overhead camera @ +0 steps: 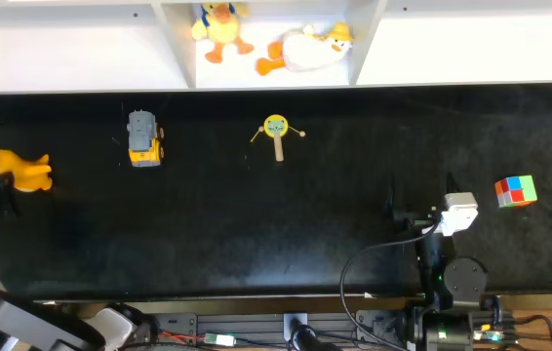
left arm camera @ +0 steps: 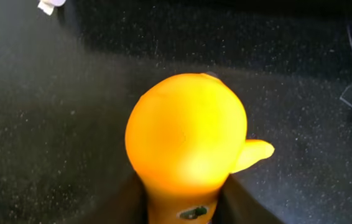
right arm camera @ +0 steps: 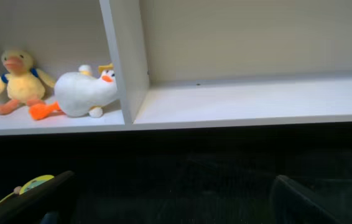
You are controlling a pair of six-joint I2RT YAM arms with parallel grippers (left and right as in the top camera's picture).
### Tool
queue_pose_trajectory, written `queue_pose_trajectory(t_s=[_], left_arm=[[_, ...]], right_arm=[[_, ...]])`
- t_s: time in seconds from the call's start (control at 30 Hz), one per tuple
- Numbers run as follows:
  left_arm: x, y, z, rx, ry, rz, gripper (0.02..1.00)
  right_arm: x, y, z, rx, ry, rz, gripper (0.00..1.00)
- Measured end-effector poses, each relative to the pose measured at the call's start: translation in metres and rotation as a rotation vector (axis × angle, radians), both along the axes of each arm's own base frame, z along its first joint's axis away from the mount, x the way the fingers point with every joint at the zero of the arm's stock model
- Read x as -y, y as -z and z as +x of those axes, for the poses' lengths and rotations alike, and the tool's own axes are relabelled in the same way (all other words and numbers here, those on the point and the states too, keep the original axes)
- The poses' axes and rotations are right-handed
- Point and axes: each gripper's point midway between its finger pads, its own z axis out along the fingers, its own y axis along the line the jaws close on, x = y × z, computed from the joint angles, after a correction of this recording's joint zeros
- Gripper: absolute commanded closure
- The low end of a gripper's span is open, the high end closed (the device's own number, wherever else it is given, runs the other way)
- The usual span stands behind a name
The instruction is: Store Toys
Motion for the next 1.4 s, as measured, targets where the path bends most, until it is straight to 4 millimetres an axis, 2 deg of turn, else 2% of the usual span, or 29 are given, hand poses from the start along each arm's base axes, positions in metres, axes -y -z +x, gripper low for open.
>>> queue_pose_trajectory(t_s=[0.37,0.7,0.87,1.13,1.4], left_arm=[[0.009,0.001,0.003,0.008,0.013,-0.042,0.934],[0.007,-0.004,0.009,0.044,-0.052,-0.099,0.958],[0.006,-0.018,0.021,0.099,-0.067,-0.089,0.952],[0.023,-0.035,0.046,0.135,-0.054,-0.088,0.934],[0.021,-0.075,0.074,0.174,-0.103,-0.024,0.939]], right_arm=[[0.000,0.000,0.000,0.000,0.000,0.000,0.005],[0.000,0.000,0.000,0.000,0.000,0.000,0.007],[0.000,0.000,0.000,0.000,0.000,0.000,0.005],[0.000,0.000,0.000,0.000,0.000,0.000,0.005],[0.000,0.000,0.000,0.000,0.000,0.000,0.005]])
